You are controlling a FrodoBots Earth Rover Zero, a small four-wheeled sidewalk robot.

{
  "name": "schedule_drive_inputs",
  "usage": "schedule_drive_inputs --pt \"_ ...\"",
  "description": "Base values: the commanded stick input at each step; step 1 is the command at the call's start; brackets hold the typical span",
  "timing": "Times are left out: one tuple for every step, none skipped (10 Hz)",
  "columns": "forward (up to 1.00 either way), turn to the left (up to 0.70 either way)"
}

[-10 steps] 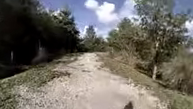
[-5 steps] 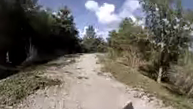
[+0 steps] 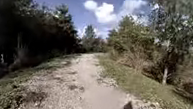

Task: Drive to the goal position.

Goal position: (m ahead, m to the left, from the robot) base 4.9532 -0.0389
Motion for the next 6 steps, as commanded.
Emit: schedule_drive_inputs --pt "0.85 0.00" --pt "0.85 0.00" --pt "0.85 0.00" --pt "0.85 0.00" --pt "0.85 0.00" --pt "0.85 0.00"
